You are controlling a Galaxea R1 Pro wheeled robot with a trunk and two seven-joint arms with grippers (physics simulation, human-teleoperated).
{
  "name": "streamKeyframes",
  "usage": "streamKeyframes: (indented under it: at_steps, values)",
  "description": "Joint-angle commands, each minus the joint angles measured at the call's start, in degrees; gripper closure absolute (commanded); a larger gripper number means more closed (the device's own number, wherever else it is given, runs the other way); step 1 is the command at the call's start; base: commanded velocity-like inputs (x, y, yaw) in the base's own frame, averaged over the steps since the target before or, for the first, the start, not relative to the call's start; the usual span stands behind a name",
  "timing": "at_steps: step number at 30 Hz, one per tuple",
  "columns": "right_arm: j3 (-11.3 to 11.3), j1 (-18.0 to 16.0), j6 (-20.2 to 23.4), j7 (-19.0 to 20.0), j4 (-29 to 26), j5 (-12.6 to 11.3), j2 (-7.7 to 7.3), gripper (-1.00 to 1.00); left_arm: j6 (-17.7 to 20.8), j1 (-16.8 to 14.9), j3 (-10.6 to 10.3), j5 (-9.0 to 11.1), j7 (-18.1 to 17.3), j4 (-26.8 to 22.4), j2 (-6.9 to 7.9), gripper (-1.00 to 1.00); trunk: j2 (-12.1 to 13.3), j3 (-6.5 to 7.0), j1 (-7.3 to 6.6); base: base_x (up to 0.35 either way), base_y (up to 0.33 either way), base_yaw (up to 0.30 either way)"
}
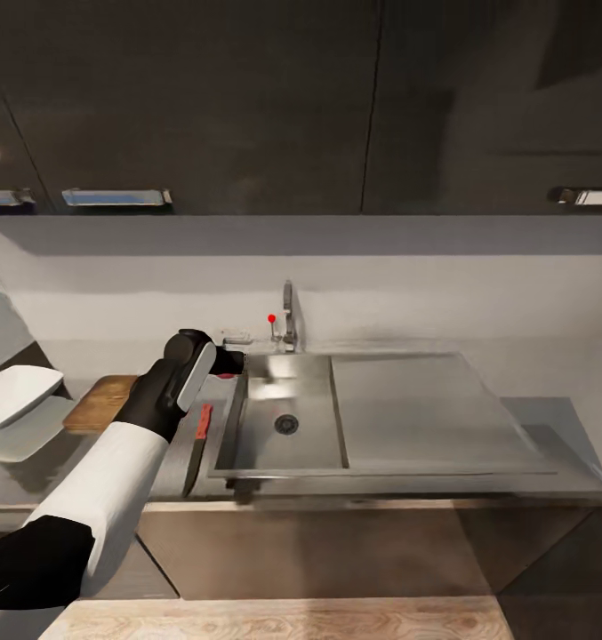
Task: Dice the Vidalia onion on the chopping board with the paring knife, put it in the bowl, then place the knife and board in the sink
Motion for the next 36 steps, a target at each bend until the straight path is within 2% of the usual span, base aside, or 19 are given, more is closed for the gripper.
streamKeyframes:
  at_steps: [1,14,20,25,36]
  values:
    - [-0.3,0.0,0.0,-0.3,-0.1,0.6,0.08,-1.0,0.2,0.0,-0.1,0.6,0.6,0.0,0.03,1.0,-0.1,-0.11,0.03,-0.027,0.29,0.0]
    - [-0.3,0.0,0.1,-0.3,0.3,0.6,0.08,-1.0,0.2,0.0,-0.1,0.6,0.6,0.1,0.03,1.0,-0.1,-0.11,0.03,-0.003,0.3,0.0]
    - [-0.4,0.0,0.1,-0.3,6.5,0.7,-0.27,-1.0,0.2,0.0,-0.1,0.6,0.6,0.0,0.03,1.0,-0.1,-0.11,0.03,0.0,0.301,0.0]
    - [-0.5,0.0,0.1,-0.4,11.5,0.7,-1.58,-1.0,0.2,0.0,-0.1,0.6,0.6,0.0,0.03,1.0,-0.1,-0.11,0.03,0.0,0.301,0.0]
    - [-0.5,0.0,0.1,-0.3,12.6,0.7,-1.77,-1.0,0.2,0.0,-0.1,0.6,0.6,-0.4,-0.29,1.0,-0.1,-0.11,0.03,0.0,0.251,0.0]
